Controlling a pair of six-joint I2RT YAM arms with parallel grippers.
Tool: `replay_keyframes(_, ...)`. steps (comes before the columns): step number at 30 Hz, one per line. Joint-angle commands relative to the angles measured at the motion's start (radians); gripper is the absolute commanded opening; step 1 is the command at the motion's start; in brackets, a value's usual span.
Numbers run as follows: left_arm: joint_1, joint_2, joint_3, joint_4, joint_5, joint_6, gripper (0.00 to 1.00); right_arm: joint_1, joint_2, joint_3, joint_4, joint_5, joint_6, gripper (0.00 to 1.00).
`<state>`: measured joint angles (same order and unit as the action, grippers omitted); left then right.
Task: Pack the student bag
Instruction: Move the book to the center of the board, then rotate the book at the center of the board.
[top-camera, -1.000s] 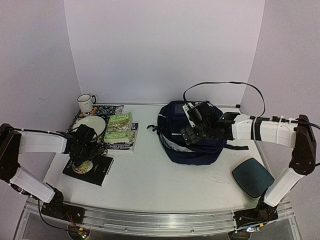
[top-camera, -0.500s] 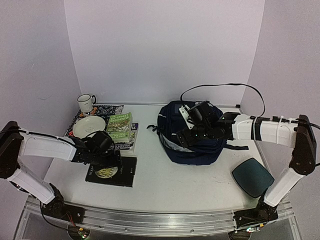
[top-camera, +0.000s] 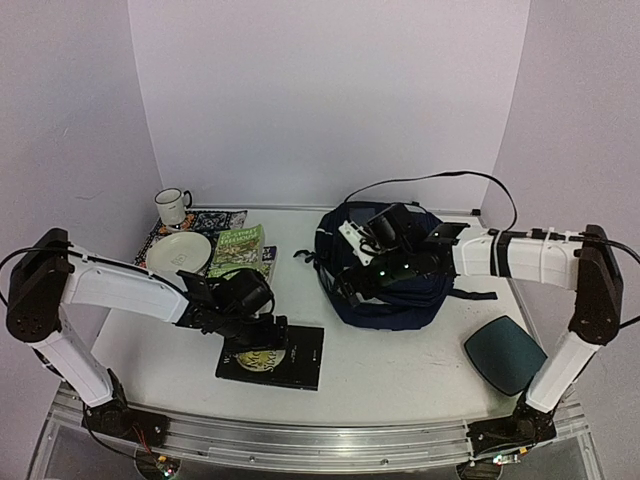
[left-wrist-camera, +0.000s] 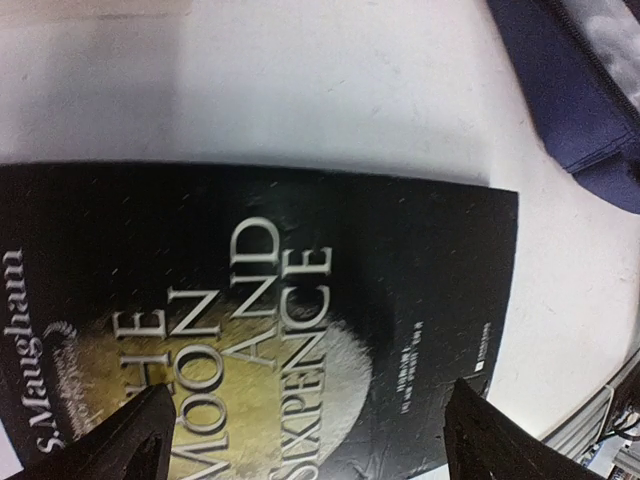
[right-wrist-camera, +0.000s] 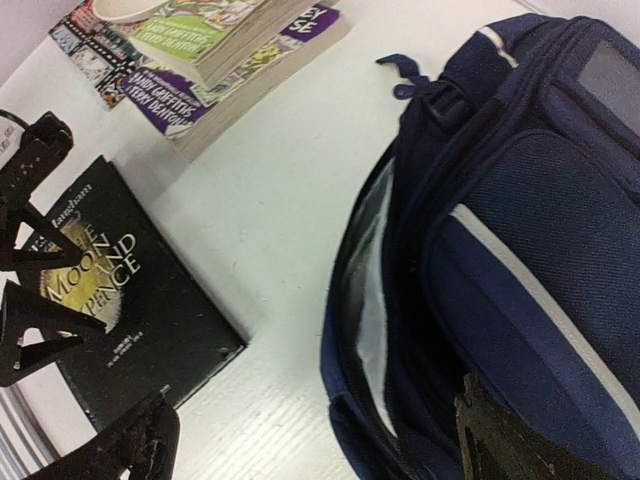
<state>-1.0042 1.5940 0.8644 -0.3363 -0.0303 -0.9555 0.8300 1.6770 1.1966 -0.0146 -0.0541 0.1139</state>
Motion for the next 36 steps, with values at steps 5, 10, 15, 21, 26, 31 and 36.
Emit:
replay_keyframes(5, 0.005, -0.173, -0.119, -0.220, -0.022, -0.111, 0.95, 0.042, 0.166, 0.111, -0.048, -0.225, 0.022, 0.94)
replay_keyframes(10, 0.006, -0.201, -0.167, -0.218, 0.019, -0.140, 0.94, 0.070, 0.277, 0.182, -0.048, -0.251, 0.023, 0.89)
replay_keyframes(15, 0.005, -0.158, -0.141, -0.192, 0.012, -0.110, 0.90, 0.089, 0.393, 0.254, -0.045, -0.267, 0.029, 0.82)
replay_keyframes(21, 0.012, -0.067, -0.079, -0.176, -0.044, -0.053, 0.84, 0.100, 0.432, 0.254, -0.047, -0.270, 0.034, 0.73)
replay_keyframes(26, 0.057, 0.003, -0.041, -0.104, -0.077, 0.007, 0.80, 0.114, 0.371, 0.178, -0.068, -0.296, 0.055, 0.65)
replay_keyframes(31, 0.125, 0.090, 0.013, 0.029, -0.029, 0.089, 0.78, 0.150, 0.300, 0.093, -0.080, -0.324, 0.104, 0.58)
replay_keyframes(36, 0.136, 0.120, 0.105, 0.060, -0.036, 0.150, 0.79, 0.169, 0.223, -0.009, -0.065, -0.319, 0.191, 0.57)
